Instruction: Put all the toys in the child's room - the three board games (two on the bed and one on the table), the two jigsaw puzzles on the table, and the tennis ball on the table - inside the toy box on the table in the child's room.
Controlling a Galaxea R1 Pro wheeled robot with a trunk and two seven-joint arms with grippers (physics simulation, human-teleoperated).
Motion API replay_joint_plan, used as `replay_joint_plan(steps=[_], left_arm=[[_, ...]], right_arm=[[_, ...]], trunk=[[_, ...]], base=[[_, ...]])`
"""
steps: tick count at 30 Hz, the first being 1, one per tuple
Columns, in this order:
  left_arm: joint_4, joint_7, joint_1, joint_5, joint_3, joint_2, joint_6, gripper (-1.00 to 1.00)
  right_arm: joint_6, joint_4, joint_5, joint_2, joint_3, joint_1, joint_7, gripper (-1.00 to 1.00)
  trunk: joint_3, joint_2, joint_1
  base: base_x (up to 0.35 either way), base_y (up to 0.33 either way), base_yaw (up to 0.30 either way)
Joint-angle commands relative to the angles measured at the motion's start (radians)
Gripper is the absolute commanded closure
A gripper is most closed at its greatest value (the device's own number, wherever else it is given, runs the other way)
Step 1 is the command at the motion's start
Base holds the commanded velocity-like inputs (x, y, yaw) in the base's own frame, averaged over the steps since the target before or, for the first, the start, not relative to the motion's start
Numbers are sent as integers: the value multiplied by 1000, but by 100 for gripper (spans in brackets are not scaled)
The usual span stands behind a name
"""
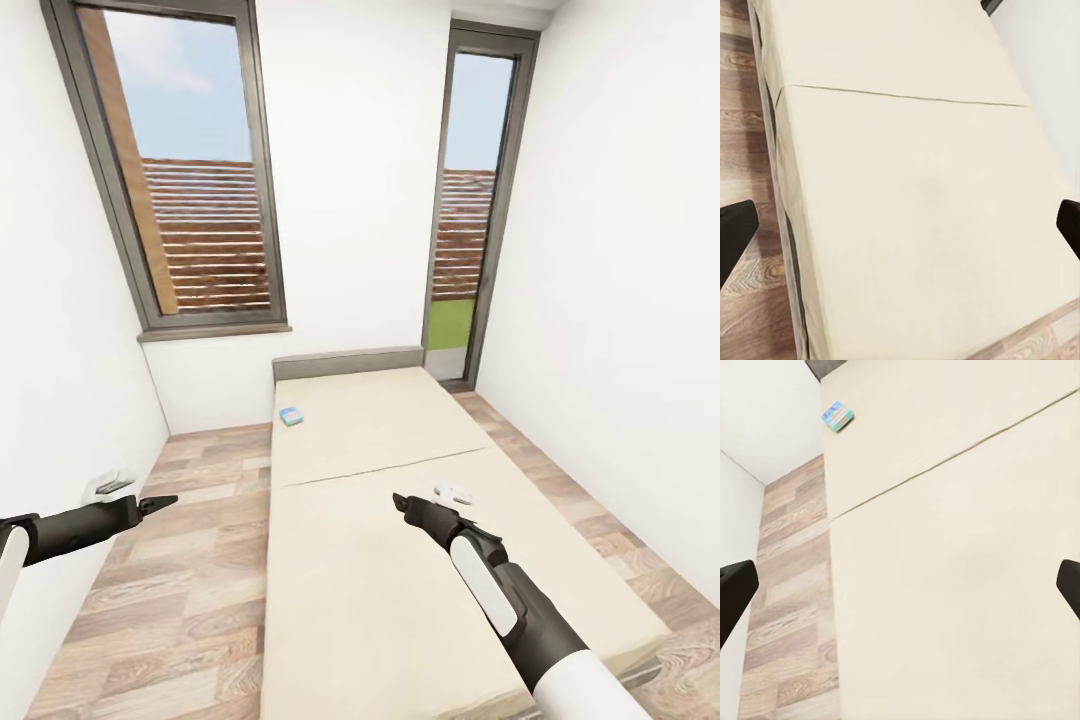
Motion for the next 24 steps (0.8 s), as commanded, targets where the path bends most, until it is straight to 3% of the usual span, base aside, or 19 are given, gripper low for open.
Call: replay_joint_plan(steps=[1, 13, 24], left_arm=[[0, -3, -1, 0, 1, 0, 5, -100], [0, -3, -1, 0, 1, 0, 5, -100], [0, -3, -1, 1, 1, 0, 5, -100]], right_arm=[[2, -2, -9, 0, 2, -1, -9, -100], [2, -1, -8, 0, 2, -1, -9, -100], [3, 0, -8, 0, 2, -1, -9, -100]], trunk=[[-2, -2, 1], [-2, -2, 1], [0, -2, 1]], base=[[0, 69, -13], [0, 125, -36], [54, 137, -201]])
